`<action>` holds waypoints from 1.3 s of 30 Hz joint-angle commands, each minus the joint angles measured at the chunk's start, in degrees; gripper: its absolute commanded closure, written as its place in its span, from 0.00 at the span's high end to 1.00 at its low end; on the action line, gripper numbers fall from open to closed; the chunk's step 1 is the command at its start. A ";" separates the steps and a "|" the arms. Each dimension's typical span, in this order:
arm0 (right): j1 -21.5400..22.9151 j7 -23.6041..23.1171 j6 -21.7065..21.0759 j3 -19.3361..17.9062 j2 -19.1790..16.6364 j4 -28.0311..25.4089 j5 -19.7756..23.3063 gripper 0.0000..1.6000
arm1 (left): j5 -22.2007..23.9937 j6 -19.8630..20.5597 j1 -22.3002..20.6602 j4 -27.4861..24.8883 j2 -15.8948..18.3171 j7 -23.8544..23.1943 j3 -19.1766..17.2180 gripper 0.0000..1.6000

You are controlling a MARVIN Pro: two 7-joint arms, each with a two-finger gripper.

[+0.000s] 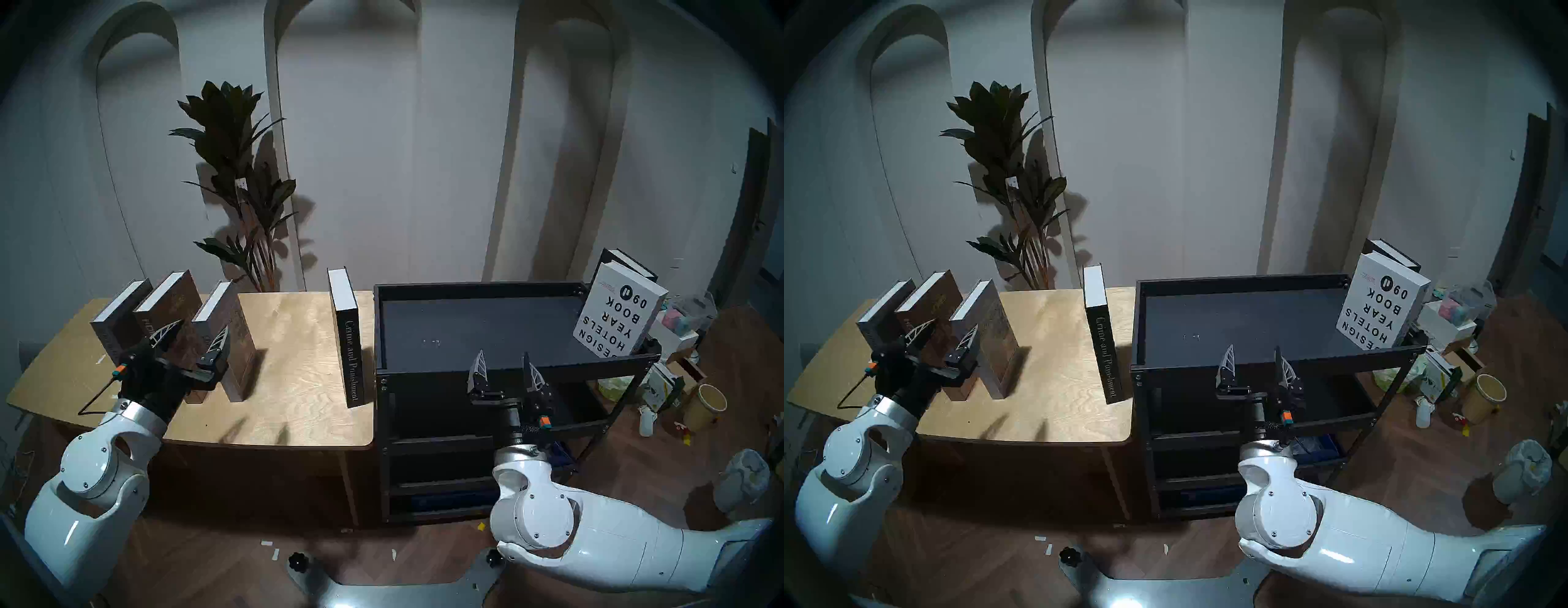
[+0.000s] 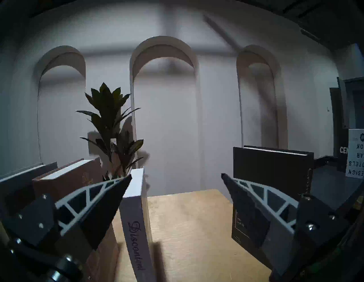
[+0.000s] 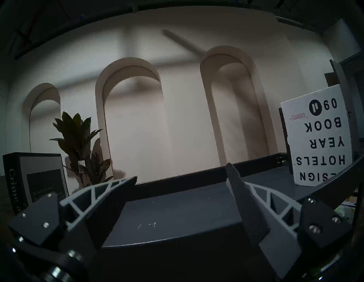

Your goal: Move the books from the display table onto the shelf, standing them upright with spines facing out and tallest at one end

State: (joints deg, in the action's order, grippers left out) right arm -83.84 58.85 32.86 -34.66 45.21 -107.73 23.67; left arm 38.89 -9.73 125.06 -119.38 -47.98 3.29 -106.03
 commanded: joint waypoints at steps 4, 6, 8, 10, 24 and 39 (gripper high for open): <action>0.19 0.03 0.26 -0.29 -0.16 -0.59 -0.17 1.00 | -0.66 -0.84 -5.89 2.19 0.41 2.27 0.52 1.00; 0.18 0.02 0.26 -0.30 -0.16 -0.60 -0.17 1.00 | -0.57 -1.01 -6.30 2.75 0.41 2.41 0.67 1.00; 0.18 0.02 0.26 -0.30 -0.17 -0.60 -0.18 1.00 | -0.44 -1.06 -6.77 3.25 0.37 2.58 0.92 1.00; 0.17 0.02 0.26 -0.31 -0.17 -0.60 -0.18 1.00 | -0.21 -0.97 -7.38 3.74 0.40 2.64 1.31 1.00; 0.17 0.00 0.28 -0.31 -0.16 -0.59 -0.18 1.00 | 0.89 -1.34 -12.37 8.56 1.21 2.45 4.61 1.00; 0.17 -0.01 0.28 -0.32 -0.16 -0.59 -0.18 1.00 | 2.24 -1.05 -19.51 15.82 1.70 0.64 9.23 1.00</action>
State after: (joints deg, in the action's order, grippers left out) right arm -83.84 58.67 33.00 -34.68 45.15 -107.68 23.62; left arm 41.22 -10.39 110.86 -105.16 -46.80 4.61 -98.29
